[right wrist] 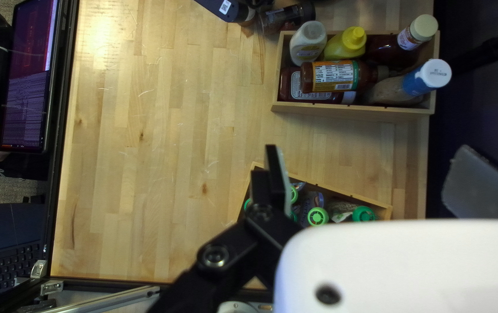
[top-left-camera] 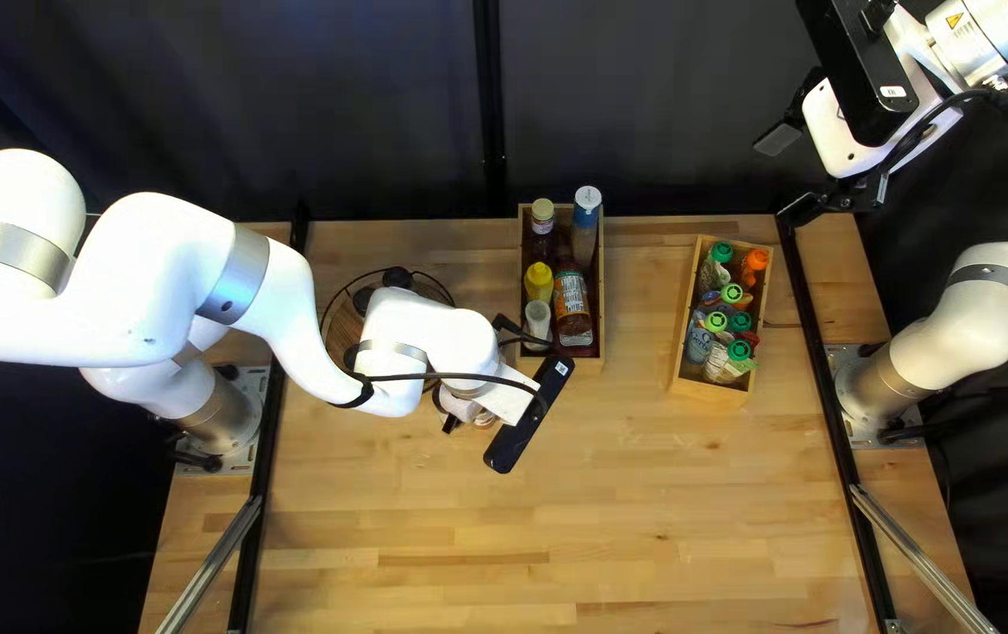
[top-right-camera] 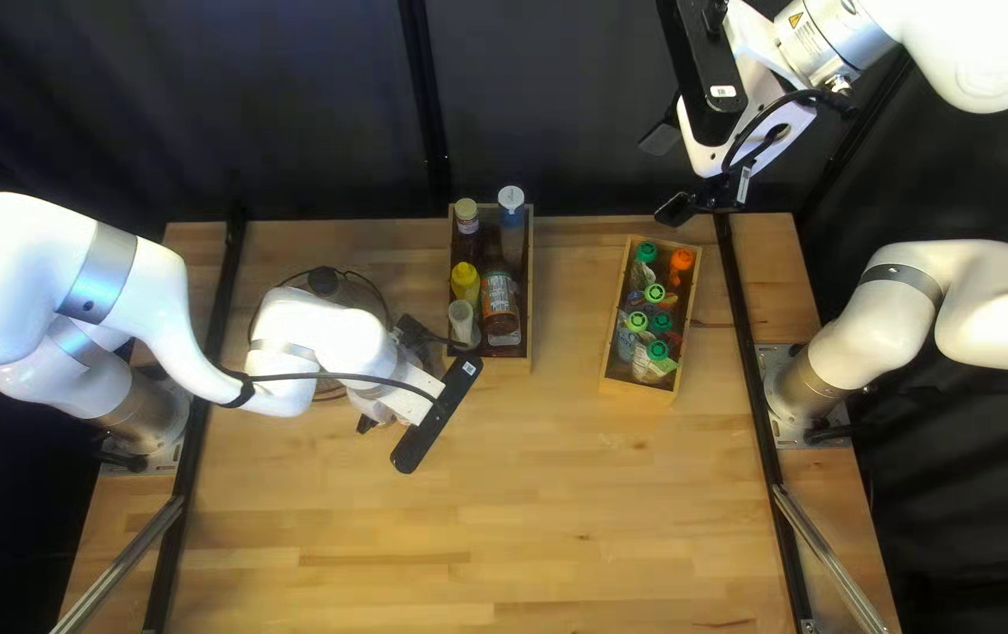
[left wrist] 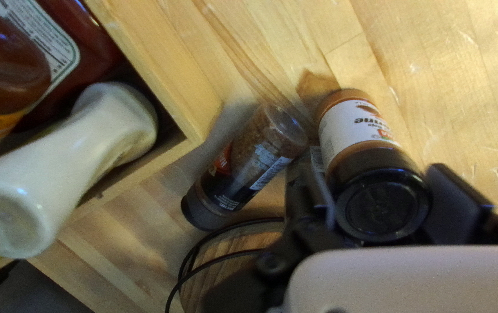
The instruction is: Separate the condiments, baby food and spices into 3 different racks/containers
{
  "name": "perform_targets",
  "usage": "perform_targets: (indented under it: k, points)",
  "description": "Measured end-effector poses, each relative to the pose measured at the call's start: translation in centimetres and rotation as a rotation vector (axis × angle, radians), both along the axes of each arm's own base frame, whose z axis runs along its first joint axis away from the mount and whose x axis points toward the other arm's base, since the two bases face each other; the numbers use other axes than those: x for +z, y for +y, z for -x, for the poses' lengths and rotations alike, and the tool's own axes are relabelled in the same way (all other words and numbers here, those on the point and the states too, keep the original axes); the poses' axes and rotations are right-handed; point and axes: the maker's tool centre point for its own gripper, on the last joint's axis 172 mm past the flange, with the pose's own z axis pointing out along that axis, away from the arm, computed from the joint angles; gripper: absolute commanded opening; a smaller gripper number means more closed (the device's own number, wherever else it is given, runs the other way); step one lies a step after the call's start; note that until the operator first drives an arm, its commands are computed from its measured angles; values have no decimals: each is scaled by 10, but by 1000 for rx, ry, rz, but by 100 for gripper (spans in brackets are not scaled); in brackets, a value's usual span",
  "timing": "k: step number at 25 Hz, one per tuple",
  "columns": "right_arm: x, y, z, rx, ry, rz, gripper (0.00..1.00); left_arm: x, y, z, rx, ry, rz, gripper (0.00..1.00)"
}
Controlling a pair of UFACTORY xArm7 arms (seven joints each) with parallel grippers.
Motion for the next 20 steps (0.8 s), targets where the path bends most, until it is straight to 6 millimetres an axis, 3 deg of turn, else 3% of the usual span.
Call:
perform_targets:
  k: [5, 10, 20]
  points:
    - [0, 0, 0, 0, 0, 0, 100, 18, -8, -3, 3, 9, 2, 0]
    - [0, 0, 0, 0, 0, 0, 100, 51, -17, -8, 23, 6, 9, 0]
    - [0, 0, 0, 0, 0, 0, 100, 115, -6, -12, 86, -42, -14, 0]
